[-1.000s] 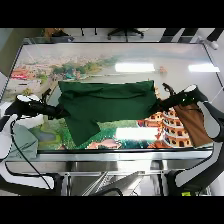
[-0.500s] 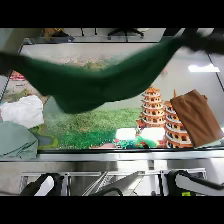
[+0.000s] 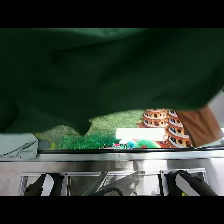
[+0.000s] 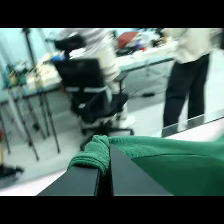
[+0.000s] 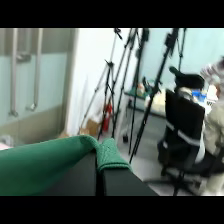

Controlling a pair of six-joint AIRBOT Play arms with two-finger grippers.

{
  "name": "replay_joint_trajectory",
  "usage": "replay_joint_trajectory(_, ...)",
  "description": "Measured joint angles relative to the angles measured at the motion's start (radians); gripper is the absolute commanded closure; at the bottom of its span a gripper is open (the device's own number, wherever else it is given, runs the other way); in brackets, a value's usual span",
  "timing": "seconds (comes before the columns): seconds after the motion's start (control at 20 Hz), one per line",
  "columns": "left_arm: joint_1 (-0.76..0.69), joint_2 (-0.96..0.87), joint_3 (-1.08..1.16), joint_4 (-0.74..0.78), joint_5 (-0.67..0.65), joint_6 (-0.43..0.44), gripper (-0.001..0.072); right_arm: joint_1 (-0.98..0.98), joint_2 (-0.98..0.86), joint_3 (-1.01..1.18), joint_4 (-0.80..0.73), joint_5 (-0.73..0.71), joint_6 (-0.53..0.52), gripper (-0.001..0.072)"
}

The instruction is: Fold the shirts.

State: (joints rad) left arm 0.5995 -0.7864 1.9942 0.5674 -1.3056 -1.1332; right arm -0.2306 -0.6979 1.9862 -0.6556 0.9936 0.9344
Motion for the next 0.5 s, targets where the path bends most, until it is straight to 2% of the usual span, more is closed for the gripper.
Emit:
replay_joint_trajectory(0.15, -0.024, -0.051, -0.132, -0.013, -0.013, 0.038, 0.0688, 0.001, -0.095, -0.043, -0.005, 0.072, 0.022, 0.0688)
replay_joint_trajectory(0.3, -0.145, -0.181, -0.282, 0.013, -0.024, 0.073, 0.0687, 0.009, -0.24, -0.142, 0.011, 0.147, 0.031, 0.0688)
replay_joint_trajectory(0.5, -0.344, -0.483, -0.425, 0.142, 0.053, 0.103, 0.0687, 0.032, -0.473, -0.314, 0.013, 0.135, 0.005, 0.0688)
